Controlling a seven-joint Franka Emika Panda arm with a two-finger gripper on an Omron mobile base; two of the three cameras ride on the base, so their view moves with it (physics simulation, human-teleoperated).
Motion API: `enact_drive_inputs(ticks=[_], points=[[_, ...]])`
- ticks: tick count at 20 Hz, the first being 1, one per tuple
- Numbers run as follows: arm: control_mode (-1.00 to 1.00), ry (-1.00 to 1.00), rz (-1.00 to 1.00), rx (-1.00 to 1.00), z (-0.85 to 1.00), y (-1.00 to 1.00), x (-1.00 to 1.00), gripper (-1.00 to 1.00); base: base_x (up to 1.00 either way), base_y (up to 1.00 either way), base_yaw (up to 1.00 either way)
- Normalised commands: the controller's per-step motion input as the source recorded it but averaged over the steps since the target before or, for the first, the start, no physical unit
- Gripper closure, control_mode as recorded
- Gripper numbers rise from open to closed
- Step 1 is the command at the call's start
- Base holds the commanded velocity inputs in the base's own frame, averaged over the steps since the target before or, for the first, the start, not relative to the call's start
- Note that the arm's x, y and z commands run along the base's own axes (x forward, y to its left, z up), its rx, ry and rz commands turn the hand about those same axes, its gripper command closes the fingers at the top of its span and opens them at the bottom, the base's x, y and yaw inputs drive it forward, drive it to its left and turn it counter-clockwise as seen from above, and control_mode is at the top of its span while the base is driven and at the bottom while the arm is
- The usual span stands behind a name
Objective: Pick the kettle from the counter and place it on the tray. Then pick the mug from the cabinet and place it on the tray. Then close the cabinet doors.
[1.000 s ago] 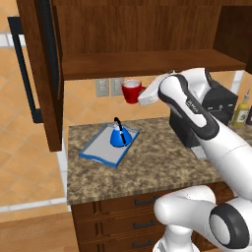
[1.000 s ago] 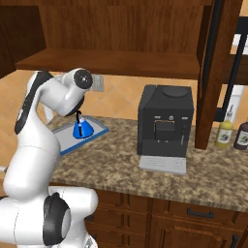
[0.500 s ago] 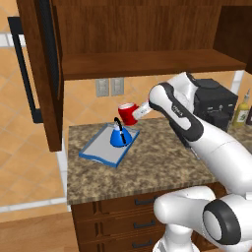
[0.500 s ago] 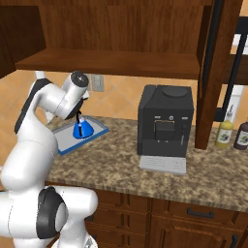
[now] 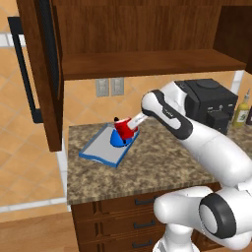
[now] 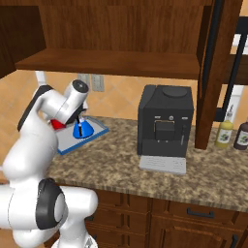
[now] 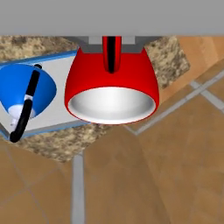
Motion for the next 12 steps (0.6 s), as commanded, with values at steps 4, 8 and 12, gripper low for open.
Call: enact_drive_inputs(ticks=[4,8,12], points=[[-1.00,0.09,0.00,0.00,-0.28,0.02,0.00,1.00,0.00,0.00,0.00],[-1.00,0.00,0.00,0.00,-0.52,0.21,0.16,1.00,0.00,0.00,0.00],[-1.00,-0.06,0.00,0.01,-0.46,0.26,0.23,1.00,0.00,0.00,0.00]])
